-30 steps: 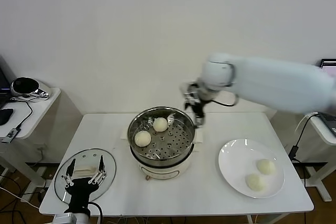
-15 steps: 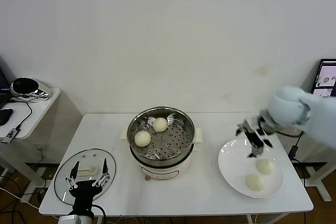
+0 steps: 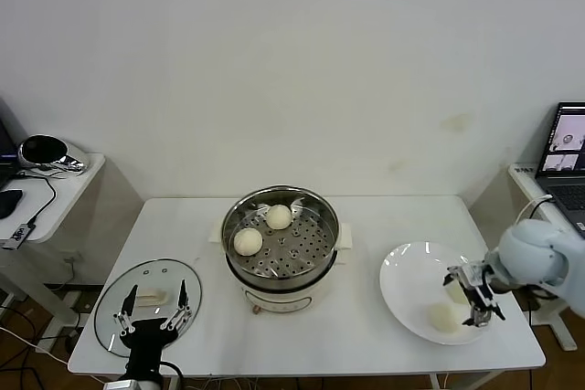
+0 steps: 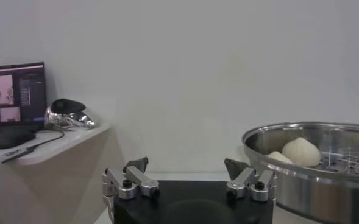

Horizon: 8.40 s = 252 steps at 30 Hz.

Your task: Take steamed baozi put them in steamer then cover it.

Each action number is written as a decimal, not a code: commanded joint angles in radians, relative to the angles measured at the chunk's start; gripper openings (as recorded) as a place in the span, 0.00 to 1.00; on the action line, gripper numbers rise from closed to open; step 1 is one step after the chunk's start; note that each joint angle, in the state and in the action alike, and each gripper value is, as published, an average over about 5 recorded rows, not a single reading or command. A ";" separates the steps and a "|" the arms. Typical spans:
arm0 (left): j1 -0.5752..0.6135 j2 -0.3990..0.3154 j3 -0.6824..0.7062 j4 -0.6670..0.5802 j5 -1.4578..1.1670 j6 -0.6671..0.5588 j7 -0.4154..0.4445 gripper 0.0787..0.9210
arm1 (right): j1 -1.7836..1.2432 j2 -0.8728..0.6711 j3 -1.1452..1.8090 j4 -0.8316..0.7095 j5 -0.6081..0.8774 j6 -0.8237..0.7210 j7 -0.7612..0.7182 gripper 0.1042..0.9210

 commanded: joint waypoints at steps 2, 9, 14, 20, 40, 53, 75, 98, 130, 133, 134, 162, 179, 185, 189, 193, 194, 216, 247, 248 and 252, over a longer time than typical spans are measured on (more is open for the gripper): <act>0.000 -0.003 0.001 0.004 0.003 -0.001 -0.001 0.88 | -0.231 0.013 0.124 -0.083 -0.065 0.012 0.037 0.88; -0.007 -0.005 -0.002 0.009 0.002 -0.001 -0.001 0.88 | -0.249 0.083 0.149 -0.149 -0.053 0.013 0.067 0.88; -0.008 -0.006 -0.008 0.013 0.001 -0.002 -0.001 0.88 | -0.249 0.125 0.157 -0.177 -0.046 0.009 0.079 0.88; -0.009 -0.008 -0.011 0.016 0.000 -0.003 -0.001 0.88 | -0.259 0.147 0.162 -0.196 -0.044 -0.003 0.079 0.88; -0.012 -0.007 -0.010 0.010 -0.002 -0.003 -0.001 0.88 | -0.116 0.128 0.154 -0.174 0.019 -0.003 0.037 0.61; -0.027 -0.002 0.006 0.009 -0.003 0.000 0.000 0.88 | 0.456 0.277 0.035 -0.230 0.251 0.017 -0.058 0.63; -0.025 -0.015 -0.009 -0.017 -0.004 0.003 -0.002 0.88 | 0.518 0.862 -0.199 -0.303 0.305 0.371 0.068 0.64; -0.010 -0.030 -0.016 -0.051 -0.002 0.010 -0.005 0.88 | 0.398 0.999 -0.267 -0.388 -0.022 0.651 0.018 0.65; -0.031 -0.011 -0.013 -0.038 -0.011 0.009 -0.003 0.88 | 0.645 0.555 -0.224 -0.176 0.242 0.206 -0.042 0.88; -0.035 -0.004 -0.009 -0.037 -0.012 0.011 -0.002 0.88 | 0.654 0.438 -0.255 -0.116 0.245 0.061 -0.038 0.88; -0.036 -0.002 -0.008 -0.038 -0.012 0.012 -0.002 0.88 | 0.651 0.392 -0.265 -0.096 0.244 0.026 -0.034 0.88; -0.020 0.003 0.014 -0.023 0.009 0.012 0.001 0.88 | -0.142 0.000 0.138 -0.180 -0.039 0.019 0.060 0.88; -0.010 0.004 0.003 -0.024 0.012 0.010 0.000 0.88 | -0.408 0.135 0.412 -0.370 -0.090 0.038 0.083 0.88; -0.018 0.002 0.003 -0.021 0.012 0.011 0.000 0.88 | -0.406 0.166 0.425 -0.413 -0.099 0.038 0.094 0.88; -0.022 0.002 0.003 -0.018 0.011 0.011 0.000 0.88 | -0.408 0.179 0.427 -0.430 -0.105 0.035 0.094 0.88; -0.022 0.001 0.002 -0.015 0.010 0.010 0.000 0.88 | -0.413 0.188 0.430 -0.439 -0.112 0.031 0.095 0.88; -0.023 0.001 0.002 -0.015 0.010 0.010 0.000 0.88 | -0.413 0.190 0.431 -0.442 -0.114 0.030 0.096 0.88; -0.017 0.004 0.000 -0.026 0.009 0.007 -0.001 0.88 | -0.217 0.157 0.328 -0.348 -0.021 0.001 0.074 0.58; -0.037 0.005 0.009 -0.020 0.002 0.013 0.001 0.88 | 0.632 0.764 -0.254 -0.164 0.887 -0.442 0.343 0.59; -0.038 0.004 0.008 -0.020 0.001 0.013 0.001 0.88 | 0.616 0.788 -0.253 -0.178 0.887 -0.443 0.349 0.59; -0.040 0.002 0.004 -0.019 -0.001 0.014 0.000 0.88 | 0.552 0.857 -0.261 -0.231 0.869 -0.444 0.361 0.59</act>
